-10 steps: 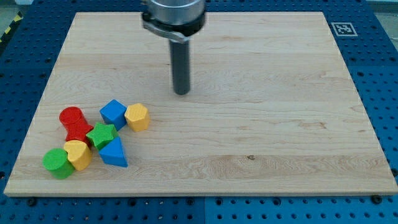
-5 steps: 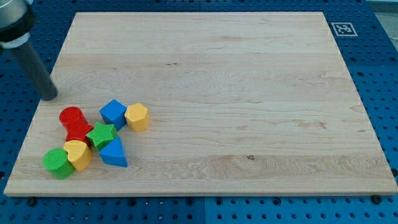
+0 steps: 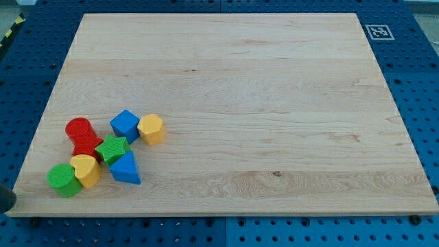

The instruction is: Push the green circle along with group of blocks a bit up

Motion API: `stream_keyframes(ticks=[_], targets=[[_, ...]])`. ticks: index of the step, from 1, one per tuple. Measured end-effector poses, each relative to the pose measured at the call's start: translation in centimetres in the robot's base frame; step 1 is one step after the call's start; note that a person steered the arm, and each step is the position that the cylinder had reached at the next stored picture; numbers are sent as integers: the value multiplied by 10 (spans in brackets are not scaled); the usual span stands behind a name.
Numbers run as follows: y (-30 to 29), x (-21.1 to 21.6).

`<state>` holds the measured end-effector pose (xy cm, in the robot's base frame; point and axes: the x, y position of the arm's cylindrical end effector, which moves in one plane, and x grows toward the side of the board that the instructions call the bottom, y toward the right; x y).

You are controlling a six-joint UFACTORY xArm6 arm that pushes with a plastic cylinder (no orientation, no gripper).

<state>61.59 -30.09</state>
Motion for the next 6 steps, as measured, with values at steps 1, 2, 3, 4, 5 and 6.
stream_keyframes(ticks=[1,2,3,4,5,6], targets=[[20,-2],[68,-9],[87,-10],[107,-16],[116,-33],[118,-42]])
